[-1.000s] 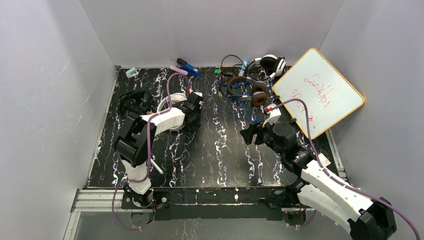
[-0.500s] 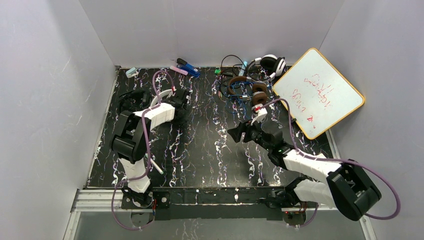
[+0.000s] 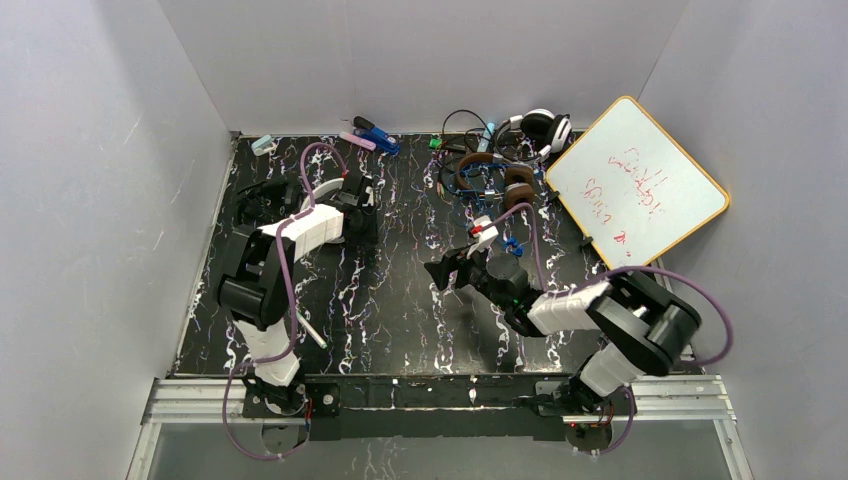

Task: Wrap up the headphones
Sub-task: Place the headphones at the center of the board.

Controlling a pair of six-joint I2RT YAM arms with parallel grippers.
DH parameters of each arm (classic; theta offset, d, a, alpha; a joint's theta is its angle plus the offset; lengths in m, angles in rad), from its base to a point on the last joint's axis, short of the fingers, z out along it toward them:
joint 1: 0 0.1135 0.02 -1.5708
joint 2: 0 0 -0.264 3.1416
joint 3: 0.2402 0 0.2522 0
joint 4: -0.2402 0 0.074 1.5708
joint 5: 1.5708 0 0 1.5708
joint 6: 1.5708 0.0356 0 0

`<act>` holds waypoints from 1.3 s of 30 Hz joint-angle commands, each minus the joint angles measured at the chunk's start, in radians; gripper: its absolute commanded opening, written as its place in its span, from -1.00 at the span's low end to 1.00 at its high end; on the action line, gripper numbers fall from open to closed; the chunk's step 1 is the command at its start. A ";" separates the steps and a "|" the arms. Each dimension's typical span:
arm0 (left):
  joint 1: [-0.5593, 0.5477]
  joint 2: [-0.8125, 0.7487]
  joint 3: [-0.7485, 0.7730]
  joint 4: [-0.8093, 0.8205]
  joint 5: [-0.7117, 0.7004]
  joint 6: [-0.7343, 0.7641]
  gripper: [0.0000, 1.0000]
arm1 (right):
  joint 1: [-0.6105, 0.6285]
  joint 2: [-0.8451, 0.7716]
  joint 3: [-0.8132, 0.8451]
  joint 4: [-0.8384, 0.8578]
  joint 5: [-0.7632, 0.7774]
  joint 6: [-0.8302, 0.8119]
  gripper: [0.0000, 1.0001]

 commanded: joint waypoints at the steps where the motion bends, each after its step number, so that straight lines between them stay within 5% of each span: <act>1: -0.001 -0.146 0.015 -0.046 0.145 0.044 -0.37 | 0.002 0.127 0.006 0.288 0.067 -0.043 0.68; 17: -0.004 -0.386 -0.049 -0.110 0.253 0.052 0.12 | 0.162 0.106 -0.185 0.344 0.219 0.094 0.69; 24: -0.004 -0.293 0.094 -0.297 0.241 0.039 0.94 | 0.252 -0.165 -0.342 0.146 0.345 0.135 0.69; 39: -0.001 -0.313 0.064 -0.272 0.216 -0.041 0.97 | 0.265 -0.769 -0.532 -0.265 0.407 0.185 0.69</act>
